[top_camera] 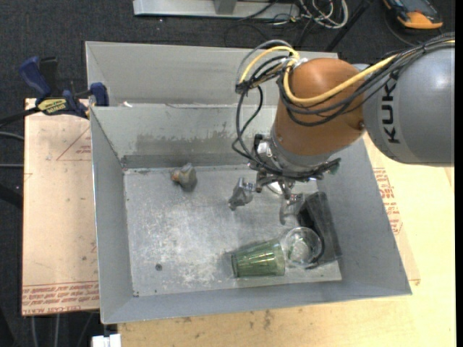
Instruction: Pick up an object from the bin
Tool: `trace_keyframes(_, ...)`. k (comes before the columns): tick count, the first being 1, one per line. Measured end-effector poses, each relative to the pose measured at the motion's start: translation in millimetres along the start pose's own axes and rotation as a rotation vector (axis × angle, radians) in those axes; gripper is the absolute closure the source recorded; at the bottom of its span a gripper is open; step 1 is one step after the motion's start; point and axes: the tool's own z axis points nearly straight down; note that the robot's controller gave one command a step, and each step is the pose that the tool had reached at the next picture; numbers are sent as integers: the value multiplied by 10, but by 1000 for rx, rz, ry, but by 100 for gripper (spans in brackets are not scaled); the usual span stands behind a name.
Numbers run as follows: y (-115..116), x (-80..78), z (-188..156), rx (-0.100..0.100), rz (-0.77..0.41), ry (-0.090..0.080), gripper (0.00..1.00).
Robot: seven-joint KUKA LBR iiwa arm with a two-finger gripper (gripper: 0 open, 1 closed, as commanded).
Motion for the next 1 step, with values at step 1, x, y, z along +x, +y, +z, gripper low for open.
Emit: trace_keyframes(1, 464, 248, 538, 2, -120, 1, 0)
